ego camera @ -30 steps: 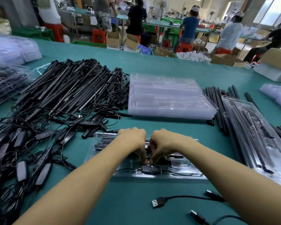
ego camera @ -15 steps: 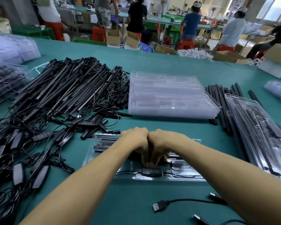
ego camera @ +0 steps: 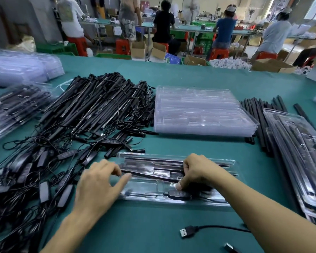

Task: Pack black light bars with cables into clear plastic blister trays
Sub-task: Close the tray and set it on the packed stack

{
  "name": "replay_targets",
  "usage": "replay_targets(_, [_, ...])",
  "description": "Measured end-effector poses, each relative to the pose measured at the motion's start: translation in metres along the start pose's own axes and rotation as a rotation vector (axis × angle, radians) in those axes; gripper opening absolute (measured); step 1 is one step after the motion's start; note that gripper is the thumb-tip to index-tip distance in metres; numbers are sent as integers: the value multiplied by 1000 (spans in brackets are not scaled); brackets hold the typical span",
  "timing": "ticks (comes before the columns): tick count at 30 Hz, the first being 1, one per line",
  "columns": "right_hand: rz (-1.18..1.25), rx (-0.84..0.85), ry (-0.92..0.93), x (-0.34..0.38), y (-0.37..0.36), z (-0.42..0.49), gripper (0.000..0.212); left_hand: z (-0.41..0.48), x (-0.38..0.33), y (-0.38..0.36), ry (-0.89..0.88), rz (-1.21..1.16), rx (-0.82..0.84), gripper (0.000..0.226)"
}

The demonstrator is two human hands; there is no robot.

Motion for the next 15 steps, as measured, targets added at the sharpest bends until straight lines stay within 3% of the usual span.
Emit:
replay_targets(3, [-26,-48,-48,6,4,-11,52,-19,18,2,98,162,-8,54])
replay_targets(7, [-51,-278,-53,-4,-18,-42,38,-6,14,-11,249,248,123,77])
replay_targets(12, [177,-414,-19,-23,-50,-69,34,16,9,-24,328,221,219,66])
replay_targets(15, [380,-500,-21,-24,-51,-77,36,29,18,-25,441,53,270,47])
Point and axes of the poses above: each hand's wrist, its own z-axis towards the middle knuckle, its own y-axis out of the back of the hand, x = y × z, the point moved 3 cm from there along z, towards the middle knuckle, and after that the axes turned 6 degrees about -y, right-handed, at the moved point
